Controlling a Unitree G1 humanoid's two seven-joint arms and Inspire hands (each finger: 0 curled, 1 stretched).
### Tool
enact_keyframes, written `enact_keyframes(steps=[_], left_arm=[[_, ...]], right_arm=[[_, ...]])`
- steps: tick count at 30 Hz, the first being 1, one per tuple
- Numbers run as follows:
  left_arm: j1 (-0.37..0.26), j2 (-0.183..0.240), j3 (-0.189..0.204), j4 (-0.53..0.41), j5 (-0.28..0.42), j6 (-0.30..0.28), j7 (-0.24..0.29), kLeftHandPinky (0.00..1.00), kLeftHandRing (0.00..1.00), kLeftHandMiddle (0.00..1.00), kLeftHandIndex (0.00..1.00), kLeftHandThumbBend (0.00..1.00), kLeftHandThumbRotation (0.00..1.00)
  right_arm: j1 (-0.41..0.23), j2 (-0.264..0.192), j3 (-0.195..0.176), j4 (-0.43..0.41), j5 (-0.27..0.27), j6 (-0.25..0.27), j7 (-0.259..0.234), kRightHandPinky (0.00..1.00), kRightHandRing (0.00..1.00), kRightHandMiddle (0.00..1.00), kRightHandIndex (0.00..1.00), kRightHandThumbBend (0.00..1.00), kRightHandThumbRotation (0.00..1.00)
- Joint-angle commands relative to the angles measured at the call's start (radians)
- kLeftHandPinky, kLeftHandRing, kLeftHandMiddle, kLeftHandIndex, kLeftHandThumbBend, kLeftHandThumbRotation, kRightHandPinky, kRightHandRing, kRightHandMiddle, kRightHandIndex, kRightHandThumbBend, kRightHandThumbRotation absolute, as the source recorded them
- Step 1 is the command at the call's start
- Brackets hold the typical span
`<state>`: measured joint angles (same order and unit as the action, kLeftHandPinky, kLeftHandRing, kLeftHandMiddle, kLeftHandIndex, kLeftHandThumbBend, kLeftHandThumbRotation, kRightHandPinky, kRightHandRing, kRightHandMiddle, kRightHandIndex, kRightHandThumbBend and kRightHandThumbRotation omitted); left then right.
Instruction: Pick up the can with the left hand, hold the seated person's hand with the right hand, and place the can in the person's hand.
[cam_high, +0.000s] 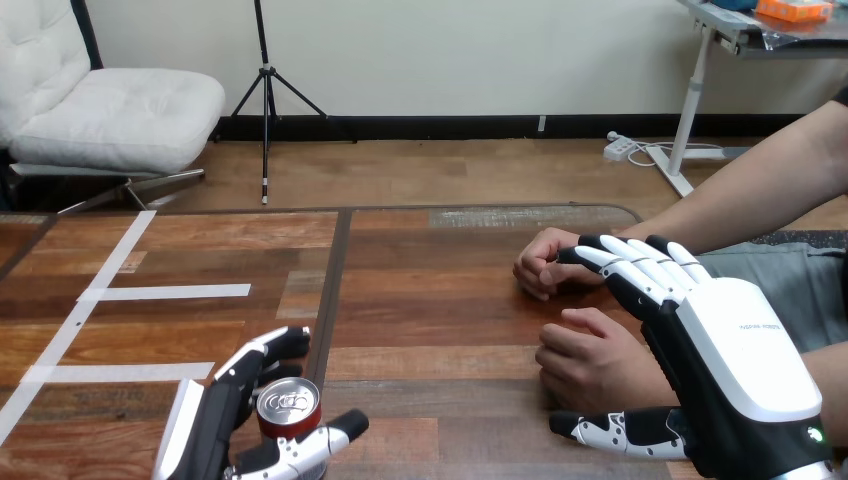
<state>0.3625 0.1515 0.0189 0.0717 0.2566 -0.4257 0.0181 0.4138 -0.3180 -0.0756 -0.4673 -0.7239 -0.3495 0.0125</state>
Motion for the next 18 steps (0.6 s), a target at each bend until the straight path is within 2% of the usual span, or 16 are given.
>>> enact_keyframes(steps=[1,18], left_arm=[[-0.031,0.025,-0.001,-0.042,0.024,0.002,0.010,0.63,0.74,0.78,0.77,1.00,0.33],[-0.038,0.037,-0.009,-0.020,0.072,0.037,0.010,0.65,0.79,0.83,0.82,1.00,0.34]], right_arm=[[-0.033,-0.012,0.004,-0.036,0.007,0.003,0.002,0.97,0.92,0.90,0.84,0.85,0.02],[-0.033,-0.014,0.003,-0.039,0.002,0.007,-0.001,0.97,0.91,0.90,0.84,0.85,0.02]])
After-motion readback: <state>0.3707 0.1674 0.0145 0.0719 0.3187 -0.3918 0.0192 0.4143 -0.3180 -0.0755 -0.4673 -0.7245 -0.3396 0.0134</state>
